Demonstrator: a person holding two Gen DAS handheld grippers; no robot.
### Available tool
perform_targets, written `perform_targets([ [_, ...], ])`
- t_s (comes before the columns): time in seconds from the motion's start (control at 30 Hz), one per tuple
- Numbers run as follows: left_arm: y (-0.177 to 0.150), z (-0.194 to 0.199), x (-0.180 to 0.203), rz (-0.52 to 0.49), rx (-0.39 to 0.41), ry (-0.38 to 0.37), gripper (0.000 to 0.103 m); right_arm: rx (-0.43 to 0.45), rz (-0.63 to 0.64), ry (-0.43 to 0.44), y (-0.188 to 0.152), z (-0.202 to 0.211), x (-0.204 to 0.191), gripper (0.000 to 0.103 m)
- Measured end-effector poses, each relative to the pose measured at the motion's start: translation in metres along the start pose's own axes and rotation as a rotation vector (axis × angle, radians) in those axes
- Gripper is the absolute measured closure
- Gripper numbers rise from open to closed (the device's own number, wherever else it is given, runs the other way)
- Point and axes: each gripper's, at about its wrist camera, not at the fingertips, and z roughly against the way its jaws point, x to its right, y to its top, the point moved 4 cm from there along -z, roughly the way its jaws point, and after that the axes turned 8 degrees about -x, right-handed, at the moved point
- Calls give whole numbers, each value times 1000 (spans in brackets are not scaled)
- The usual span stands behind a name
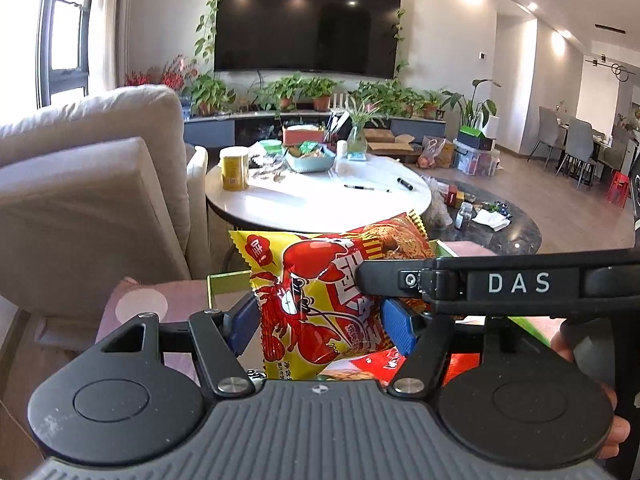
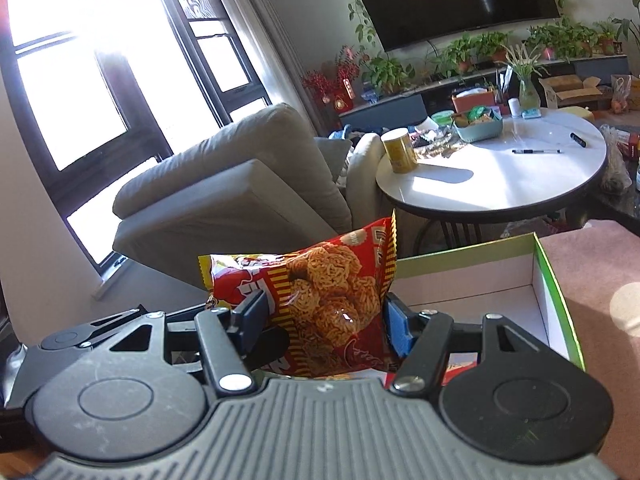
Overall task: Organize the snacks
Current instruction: 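Lower the cracker bag into the green box and open the right gripper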
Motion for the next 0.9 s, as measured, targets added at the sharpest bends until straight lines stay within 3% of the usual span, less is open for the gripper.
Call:
perform_targets([
  [0.43, -5, -22, -21, 47, -37, 26, 40, -37, 4, -54, -3, -27, 1, 40],
  [0.5, -5, -20, -22, 48, -33, 26, 40, -28, 9, -90, -4, -23, 2, 40],
  [0.67, -5, -9, -17, 42, -17, 21, 39, -10, 2, -82, -3, -9, -1, 40],
  [0.9, -5, 10, -13, 34, 4, 25, 38, 66, 114, -119, -6, 14, -20, 40],
])
